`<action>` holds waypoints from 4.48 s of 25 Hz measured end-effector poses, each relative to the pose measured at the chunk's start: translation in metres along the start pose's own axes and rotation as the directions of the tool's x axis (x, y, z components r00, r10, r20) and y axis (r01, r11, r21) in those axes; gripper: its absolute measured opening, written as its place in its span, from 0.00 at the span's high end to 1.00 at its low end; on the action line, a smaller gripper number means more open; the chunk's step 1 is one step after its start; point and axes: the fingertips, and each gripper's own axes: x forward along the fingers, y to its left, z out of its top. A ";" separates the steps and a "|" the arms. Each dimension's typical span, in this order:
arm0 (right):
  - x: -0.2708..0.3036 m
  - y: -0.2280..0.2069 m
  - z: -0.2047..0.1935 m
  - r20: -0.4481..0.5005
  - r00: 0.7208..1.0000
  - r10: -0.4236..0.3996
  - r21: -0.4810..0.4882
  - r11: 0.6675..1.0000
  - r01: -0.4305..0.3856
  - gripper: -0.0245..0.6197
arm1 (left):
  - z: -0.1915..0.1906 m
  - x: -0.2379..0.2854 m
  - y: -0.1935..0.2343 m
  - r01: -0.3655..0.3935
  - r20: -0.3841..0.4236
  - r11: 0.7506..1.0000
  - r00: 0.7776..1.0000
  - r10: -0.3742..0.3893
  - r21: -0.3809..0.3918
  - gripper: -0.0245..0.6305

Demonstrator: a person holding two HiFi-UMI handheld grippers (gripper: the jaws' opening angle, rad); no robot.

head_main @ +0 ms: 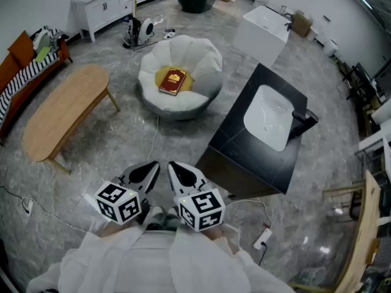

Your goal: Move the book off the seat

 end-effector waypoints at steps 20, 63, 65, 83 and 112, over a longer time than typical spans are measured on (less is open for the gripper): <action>0.020 -0.015 0.030 0.051 0.999 -0.003 -0.013 1.000 0.004 0.94 | 0.029 0.022 0.012 -0.002 0.021 0.998 1.000 0.000 0.061 0.95; 0.308 -0.212 0.185 0.128 0.992 0.003 -0.038 0.999 0.002 0.94 | 0.228 0.235 0.262 -0.100 0.145 0.994 0.985 0.094 0.040 0.95; 0.322 -0.223 0.191 0.122 0.992 0.020 -0.046 0.999 -0.014 0.94 | 0.233 0.248 0.272 -0.121 0.152 0.992 0.982 0.113 0.043 0.95; 0.450 -0.302 0.211 0.064 0.998 0.018 -0.004 1.000 -0.018 0.94 | 0.275 0.349 0.380 -0.116 0.109 0.993 0.987 0.116 -0.012 0.95; 0.643 -0.431 0.251 -0.022 0.975 -0.219 0.128 0.967 0.220 0.94 | 0.358 0.499 0.558 0.059 -0.056 0.997 0.997 -0.062 -0.049 0.95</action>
